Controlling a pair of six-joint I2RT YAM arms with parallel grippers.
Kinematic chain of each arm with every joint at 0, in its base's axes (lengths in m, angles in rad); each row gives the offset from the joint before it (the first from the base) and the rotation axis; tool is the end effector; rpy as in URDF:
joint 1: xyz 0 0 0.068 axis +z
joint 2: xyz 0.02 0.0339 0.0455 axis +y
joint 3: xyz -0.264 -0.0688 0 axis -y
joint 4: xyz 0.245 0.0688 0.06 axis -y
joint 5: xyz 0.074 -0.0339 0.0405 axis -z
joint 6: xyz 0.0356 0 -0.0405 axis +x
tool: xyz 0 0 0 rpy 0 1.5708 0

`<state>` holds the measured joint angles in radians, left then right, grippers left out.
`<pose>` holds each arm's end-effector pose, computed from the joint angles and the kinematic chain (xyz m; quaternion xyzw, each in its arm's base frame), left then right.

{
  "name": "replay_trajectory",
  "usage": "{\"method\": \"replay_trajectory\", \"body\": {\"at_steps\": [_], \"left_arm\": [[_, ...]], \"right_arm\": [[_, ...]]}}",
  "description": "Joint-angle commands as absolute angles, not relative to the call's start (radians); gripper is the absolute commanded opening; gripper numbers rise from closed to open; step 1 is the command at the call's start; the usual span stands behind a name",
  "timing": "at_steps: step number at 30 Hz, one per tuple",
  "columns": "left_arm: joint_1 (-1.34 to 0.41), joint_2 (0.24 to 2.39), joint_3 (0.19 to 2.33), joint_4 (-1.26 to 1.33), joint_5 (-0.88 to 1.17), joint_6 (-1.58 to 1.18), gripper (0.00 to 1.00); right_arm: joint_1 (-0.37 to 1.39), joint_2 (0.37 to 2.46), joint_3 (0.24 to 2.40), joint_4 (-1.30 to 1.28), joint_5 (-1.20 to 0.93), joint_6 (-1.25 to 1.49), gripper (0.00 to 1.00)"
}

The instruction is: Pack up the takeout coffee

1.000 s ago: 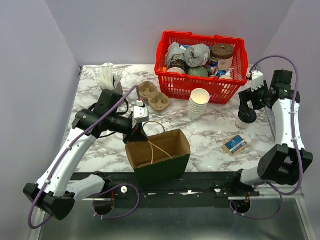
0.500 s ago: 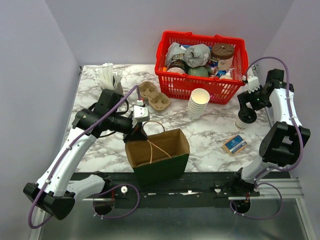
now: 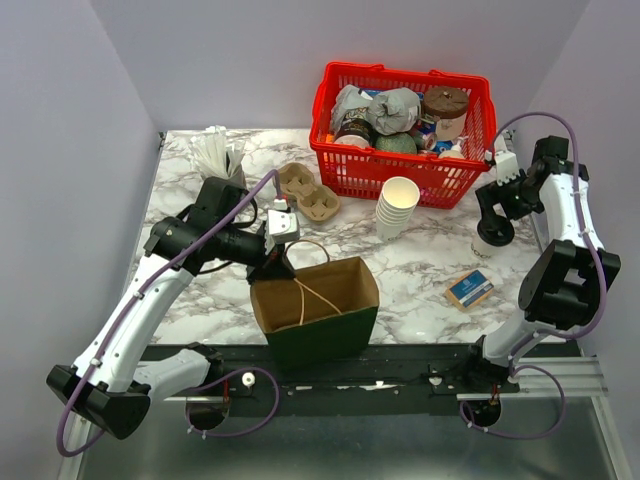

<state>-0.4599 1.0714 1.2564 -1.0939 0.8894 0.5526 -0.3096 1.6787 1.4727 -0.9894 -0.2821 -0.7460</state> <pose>0.1514 -0.1058 0.3732 0.5362 0.6789 -0.3928 0.3119 0.3270 -0.0942 0.2839 -0.2362 0.9439 0.0263 0.2292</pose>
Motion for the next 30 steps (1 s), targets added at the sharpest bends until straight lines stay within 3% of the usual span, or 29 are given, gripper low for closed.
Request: {"method": "replay_trajectory", "body": {"at_steps": [1, 30], "left_arm": [[-0.463, 1.081, 1.29, -1.081, 0.873, 0.554, 0.0], [-0.446, 1.069, 1.287, -1.077, 0.871, 0.545, 0.0]], "right_arm": [[-0.318, 1.732, 1.497, -1.052, -0.256, -0.755, 1.0], [-0.334, 1.735, 1.489, -1.114, -0.287, -0.752, 1.0]]}}
